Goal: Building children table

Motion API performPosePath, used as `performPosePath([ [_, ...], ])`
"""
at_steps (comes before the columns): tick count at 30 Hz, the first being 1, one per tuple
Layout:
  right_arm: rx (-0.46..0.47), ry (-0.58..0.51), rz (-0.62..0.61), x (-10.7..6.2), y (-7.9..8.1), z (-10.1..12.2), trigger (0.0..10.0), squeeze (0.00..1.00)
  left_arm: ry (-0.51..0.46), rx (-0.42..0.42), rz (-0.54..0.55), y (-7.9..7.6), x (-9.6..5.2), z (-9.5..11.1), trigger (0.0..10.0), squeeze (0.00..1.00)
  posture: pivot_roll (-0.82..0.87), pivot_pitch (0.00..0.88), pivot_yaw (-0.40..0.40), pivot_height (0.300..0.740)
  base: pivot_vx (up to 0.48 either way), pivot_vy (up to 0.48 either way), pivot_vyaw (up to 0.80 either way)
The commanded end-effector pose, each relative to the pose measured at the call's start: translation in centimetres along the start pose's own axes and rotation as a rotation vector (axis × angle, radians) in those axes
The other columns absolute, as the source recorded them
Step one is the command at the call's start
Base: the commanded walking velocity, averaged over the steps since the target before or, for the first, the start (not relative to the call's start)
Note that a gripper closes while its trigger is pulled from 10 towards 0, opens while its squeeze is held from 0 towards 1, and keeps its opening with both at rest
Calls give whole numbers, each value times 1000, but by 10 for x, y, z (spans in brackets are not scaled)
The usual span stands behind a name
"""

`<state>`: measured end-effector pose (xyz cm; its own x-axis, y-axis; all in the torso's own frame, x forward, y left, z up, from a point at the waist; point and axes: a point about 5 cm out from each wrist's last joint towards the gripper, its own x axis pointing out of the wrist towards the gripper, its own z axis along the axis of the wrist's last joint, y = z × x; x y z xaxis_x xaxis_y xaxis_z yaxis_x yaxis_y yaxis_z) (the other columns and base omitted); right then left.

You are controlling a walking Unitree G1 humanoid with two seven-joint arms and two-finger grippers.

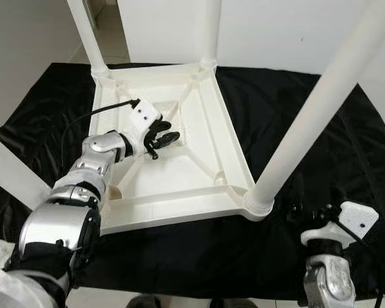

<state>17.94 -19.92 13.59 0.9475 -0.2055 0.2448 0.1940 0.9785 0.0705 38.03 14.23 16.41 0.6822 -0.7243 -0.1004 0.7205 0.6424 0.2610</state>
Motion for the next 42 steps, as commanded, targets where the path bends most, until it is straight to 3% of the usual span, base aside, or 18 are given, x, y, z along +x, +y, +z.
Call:
performPosePath([
  [1, 11, -25, 17, -1, 1, 5, 10000, 0, -15, -21, 131, 7, -5, -3, 10000, 0, -95, 37, 61, 740, 0, 0, 0],
  [3, -8, -12, 44, -7, -3, 7, 10000, 0, -74, -65, 180, 8, -10, -4, 10000, 0, -93, 37, 64, 740, 0, 0, 0],
  [8, -24, -3, 61, -10, -5, 7, 10000, 0, -107, -94, 194, 6, -13, -6, 10000, 0, -87, 40, 61, 740, 0, 0, 0],
  [9, -38, 17, 101, -11, -8, 8, 10000, 0, -128, -164, 216, -1, -21, -19, 10000, 0, -74, 38, 56, 740, 0, 0, 0],
  [14, -57, 21, 121, -11, -7, 8, 10000, 0, -121, -196, 211, -3, -24, -25, 10000, 0, -67, 35, 61, 740, 0, 0, 0],
  [16, -72, 36, 176, -13, -6, 9, 10000, 0, -122, -211, 207, -9, -35, -36, 10000, 0, -59, 35, 63, 740, 0, 0, 0],
  [21, -77, 44, 193, -16, -9, 10, 10000, 0, -117, -201, 199, -16, -44, -45, 10000, 0, -61, 35, 66, 740, 0, 0, 0],
  [30, -53, 92, 258, -31, -17, 17, 10000, 0, -166, -208, 89, -42, -59, -48, 10000, 0, -71, 41, 62, 740, 0, 0, 0],
  [34, -37, 123, 335, -36, -18, 20, 10000, 0, -222, -186, -57, -59, -61, -35, 10000, 0, -67, 41, 56, 740, 0, 0, 0],
  [42, -2, 130, 402, -38, -14, 22, 10000, 0, -255, -152, -190, -76, -62, -19, 10000, 0, -62, 41, 54, 740, 0, 0, 0],
])
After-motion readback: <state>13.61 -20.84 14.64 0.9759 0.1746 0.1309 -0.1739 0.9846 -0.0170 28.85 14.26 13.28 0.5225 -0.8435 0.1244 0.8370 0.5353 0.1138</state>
